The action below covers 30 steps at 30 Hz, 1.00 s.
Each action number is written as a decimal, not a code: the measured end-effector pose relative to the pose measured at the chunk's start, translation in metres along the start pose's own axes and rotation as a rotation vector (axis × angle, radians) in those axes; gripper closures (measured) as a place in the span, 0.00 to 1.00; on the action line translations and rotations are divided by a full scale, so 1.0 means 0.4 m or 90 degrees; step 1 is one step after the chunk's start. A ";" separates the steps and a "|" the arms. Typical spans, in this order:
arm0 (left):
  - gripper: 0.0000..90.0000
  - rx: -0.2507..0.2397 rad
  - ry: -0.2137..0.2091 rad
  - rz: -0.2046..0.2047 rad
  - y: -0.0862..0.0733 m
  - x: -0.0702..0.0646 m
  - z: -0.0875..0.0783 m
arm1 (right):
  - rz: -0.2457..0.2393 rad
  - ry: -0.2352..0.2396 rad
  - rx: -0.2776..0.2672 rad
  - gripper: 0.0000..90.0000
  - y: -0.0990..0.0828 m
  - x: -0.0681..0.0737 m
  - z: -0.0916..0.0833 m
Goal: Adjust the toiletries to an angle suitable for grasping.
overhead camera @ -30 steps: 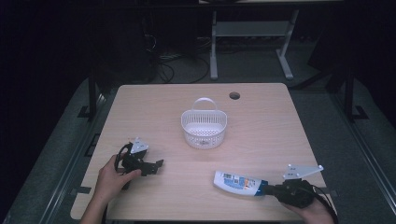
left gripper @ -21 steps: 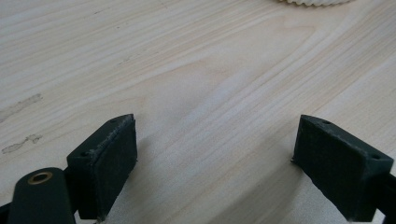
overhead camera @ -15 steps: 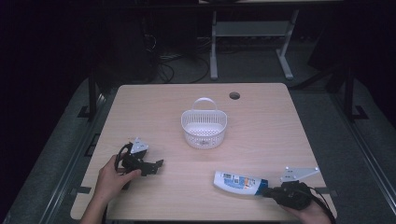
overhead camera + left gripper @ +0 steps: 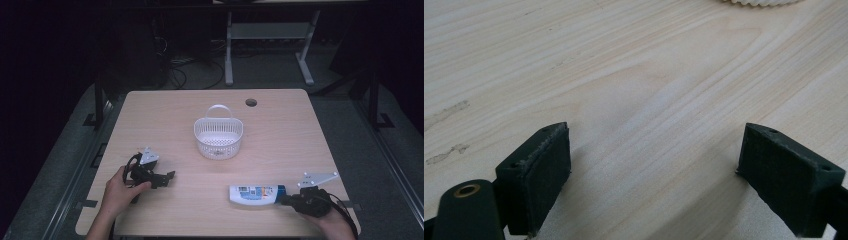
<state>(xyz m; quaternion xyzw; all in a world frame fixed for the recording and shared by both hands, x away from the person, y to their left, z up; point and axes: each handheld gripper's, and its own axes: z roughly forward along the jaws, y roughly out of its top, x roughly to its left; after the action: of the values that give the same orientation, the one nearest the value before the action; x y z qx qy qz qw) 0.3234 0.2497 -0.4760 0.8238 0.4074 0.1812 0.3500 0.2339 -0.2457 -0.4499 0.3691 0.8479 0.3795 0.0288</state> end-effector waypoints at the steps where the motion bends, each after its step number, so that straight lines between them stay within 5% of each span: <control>1: 0.14 0.000 0.000 0.000 0.000 0.000 0.000 | 0.004 -0.003 0.001 1.00 0.004 -0.005 0.003; 30: 0.14 -0.001 0.000 -0.001 0.000 0.000 0.000 | -0.005 -0.025 -0.001 1.00 0.081 -0.056 0.046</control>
<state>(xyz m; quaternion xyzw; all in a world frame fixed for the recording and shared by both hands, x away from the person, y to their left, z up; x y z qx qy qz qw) 0.3234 0.2496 -0.4761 0.8233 0.4078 0.1813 0.3507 0.2756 -0.2345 -0.4466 0.3733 0.8483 0.3725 0.0474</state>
